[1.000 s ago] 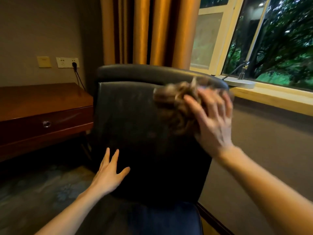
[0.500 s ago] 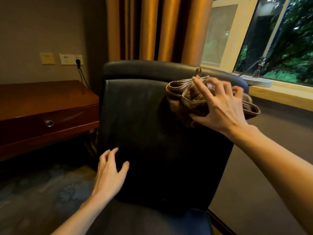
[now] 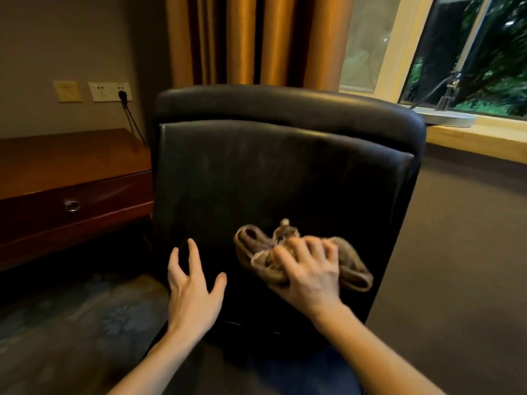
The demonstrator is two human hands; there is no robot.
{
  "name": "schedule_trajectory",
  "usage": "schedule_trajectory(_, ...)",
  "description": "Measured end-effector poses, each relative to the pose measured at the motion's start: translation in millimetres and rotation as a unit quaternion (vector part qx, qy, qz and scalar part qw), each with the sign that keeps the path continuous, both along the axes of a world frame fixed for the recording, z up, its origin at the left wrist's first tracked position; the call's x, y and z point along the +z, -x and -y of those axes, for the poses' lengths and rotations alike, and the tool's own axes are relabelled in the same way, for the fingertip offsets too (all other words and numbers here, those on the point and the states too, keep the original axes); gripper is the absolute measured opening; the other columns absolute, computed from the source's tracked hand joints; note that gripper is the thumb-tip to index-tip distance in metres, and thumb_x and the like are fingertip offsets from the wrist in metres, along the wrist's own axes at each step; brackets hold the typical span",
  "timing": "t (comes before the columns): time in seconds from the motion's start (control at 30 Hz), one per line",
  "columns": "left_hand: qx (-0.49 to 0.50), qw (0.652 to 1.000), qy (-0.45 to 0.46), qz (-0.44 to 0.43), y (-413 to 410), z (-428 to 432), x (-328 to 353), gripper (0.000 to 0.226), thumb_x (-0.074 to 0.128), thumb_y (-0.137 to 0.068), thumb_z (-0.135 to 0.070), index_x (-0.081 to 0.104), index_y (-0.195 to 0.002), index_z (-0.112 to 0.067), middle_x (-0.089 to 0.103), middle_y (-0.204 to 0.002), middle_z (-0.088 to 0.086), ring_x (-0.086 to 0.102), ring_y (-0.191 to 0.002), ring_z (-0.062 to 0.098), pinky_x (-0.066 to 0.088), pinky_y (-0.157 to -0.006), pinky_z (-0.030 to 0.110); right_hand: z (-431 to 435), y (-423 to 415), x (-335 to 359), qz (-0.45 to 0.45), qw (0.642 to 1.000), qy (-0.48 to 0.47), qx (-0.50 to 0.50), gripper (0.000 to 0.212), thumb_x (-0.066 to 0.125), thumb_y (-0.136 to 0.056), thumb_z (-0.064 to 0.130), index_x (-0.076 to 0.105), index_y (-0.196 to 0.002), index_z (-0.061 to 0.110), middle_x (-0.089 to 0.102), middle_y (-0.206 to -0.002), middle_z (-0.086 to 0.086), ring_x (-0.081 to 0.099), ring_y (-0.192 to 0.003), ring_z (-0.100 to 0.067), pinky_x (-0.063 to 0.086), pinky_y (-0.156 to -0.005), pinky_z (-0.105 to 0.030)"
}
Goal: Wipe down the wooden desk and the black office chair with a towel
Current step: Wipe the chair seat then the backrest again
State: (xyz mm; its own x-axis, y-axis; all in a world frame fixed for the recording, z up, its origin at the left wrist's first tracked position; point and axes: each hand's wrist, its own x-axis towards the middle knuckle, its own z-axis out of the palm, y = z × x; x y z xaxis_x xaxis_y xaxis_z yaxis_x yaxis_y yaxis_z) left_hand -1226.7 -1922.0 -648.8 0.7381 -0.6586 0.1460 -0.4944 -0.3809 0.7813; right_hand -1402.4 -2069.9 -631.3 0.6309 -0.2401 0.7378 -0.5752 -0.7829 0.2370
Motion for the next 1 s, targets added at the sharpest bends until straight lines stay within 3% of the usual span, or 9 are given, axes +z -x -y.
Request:
schedule_trajectory(0.13, -0.008, 1.0, -0.02, -0.008, 1, -2, 3, 0.092, 0.059, -0.1, -0.043, -0.007, -0.163, -0.032, -0.019, -0.166, -0.003, -0.002, -0.156, 0.033, 0.026, -0.12, 0.048, -16, 13, -28, -0.203, 0.978, 0.003, 0.052, 0.056, 0.072, -0.071, 0.061, 0.063, -0.113, 0.026, 0.063, -0.114, -0.007, 0.058, -0.098, -0.034, 0.037, -0.086, -0.047)
schedule_trajectory(0.2, -0.013, 1.0, -0.019, -0.013, 2, -4, 8, 0.092, 0.059, -0.1, -0.043, -0.006, -0.164, -0.03, -0.018, -0.166, 0.0, -0.001, -0.156, 0.035, 0.024, -0.121, 0.049, -17, 20, 6, -0.172, 0.981, 0.027, 0.089, 0.054, 0.071, -0.075, 0.061, 0.065, -0.114, 0.024, 0.064, -0.115, -0.009, 0.058, -0.096, -0.035, 0.039, -0.083, -0.046)
schedule_trajectory(0.27, -0.016, 1.0, -0.01, -0.023, 2, -7, 12, 0.088, 0.058, -0.101, -0.042, -0.002, -0.164, -0.028, -0.015, -0.168, 0.004, 0.002, -0.156, 0.037, 0.023, -0.122, 0.049, -14, 24, 63, -0.064, 0.988, 0.074, 0.117, 0.051, 0.072, -0.08, 0.054, 0.067, -0.118, 0.022, 0.065, -0.118, -0.012, 0.057, -0.099, -0.036, 0.04, -0.083, -0.047)
schedule_trajectory(0.4, -0.022, 0.998, 0.006, -0.054, 2, -9, 19, 0.08, 0.053, -0.104, -0.04, 0.004, -0.164, -0.027, -0.012, -0.169, 0.006, 0.001, -0.156, 0.036, 0.02, -0.122, 0.051, 16, 28, 189, 0.121, 0.989, 0.077, 0.023, 0.062, 0.065, -0.083, 0.051, 0.046, -0.132, 0.018, 0.052, -0.138, -0.021, 0.043, -0.123, -0.038, 0.035, -0.098, -0.054)
schedule_trajectory(0.53, -0.025, 0.998, -0.011, -0.062, 0, -7, 20, 0.084, 0.055, -0.103, -0.041, 0.001, -0.164, -0.028, -0.015, -0.169, 0.004, 0.001, -0.156, 0.035, 0.022, -0.121, 0.048, 51, 19, 234, 0.013, 0.989, -0.029, -0.144, 0.091, 0.071, -0.076, 0.073, 0.039, -0.138, 0.013, 0.035, -0.149, -0.019, 0.033, -0.137, -0.041, 0.032, -0.108, -0.065)
schedule_trajectory(0.6, -0.029, 0.997, -0.015, -0.064, -1, -5, 17, 0.085, 0.056, -0.102, -0.041, -0.001, -0.164, -0.03, -0.017, -0.168, 0.002, 0.0, -0.156, 0.034, 0.022, -0.121, 0.048, 62, 20, 226, -0.039, 0.981, -0.09, -0.169, 0.099, 0.065, -0.075, 0.08, 0.035, -0.142, 0.014, 0.035, -0.149, -0.016, 0.034, -0.137, -0.04, 0.028, -0.11, -0.067)
schedule_trajectory(0.73, -0.026, 0.999, -0.024, -0.024, 2, -1, 3, 0.092, 0.058, -0.101, -0.042, -0.009, -0.163, -0.032, -0.024, -0.166, -0.003, -0.006, -0.155, 0.035, 0.023, -0.12, 0.052, 59, 41, 183, -0.013, 0.995, 0.023, -0.1, 0.073, 0.057, -0.084, 0.067, 0.047, -0.132, 0.013, 0.05, -0.13, -0.019, 0.047, -0.115, -0.039, 0.036, -0.093, -0.053)
schedule_trajectory(0.9, -0.025, 0.999, -0.033, -0.007, 4, 2, -11, 0.094, 0.057, -0.102, -0.038, -0.016, -0.16, -0.036, -0.031, -0.165, -0.006, -0.012, -0.156, 0.034, 0.019, -0.122, 0.054, 36, 24, 73, 0.07, 0.993, 0.034, -0.094, 0.054, 0.073, -0.072, 0.042, 0.055, -0.116, 0.017, 0.059, -0.122, -0.017, 0.048, -0.109, -0.036, 0.031, -0.094, -0.049)
schedule_trajectory(1.0, -0.008, 1.0, -0.021, -0.001, 6, 5, -14, 0.096, 0.06, -0.101, -0.031, -0.016, -0.161, -0.037, -0.032, -0.165, -0.007, -0.012, -0.156, 0.034, 0.018, -0.122, 0.054, 4, 5, 6, 0.034, 0.998, 0.0, -0.056, 0.059, 0.079, -0.063, 0.036, 0.057, -0.115, 0.018, 0.064, -0.115, -0.014, 0.051, -0.106, -0.034, 0.034, -0.093, -0.047)
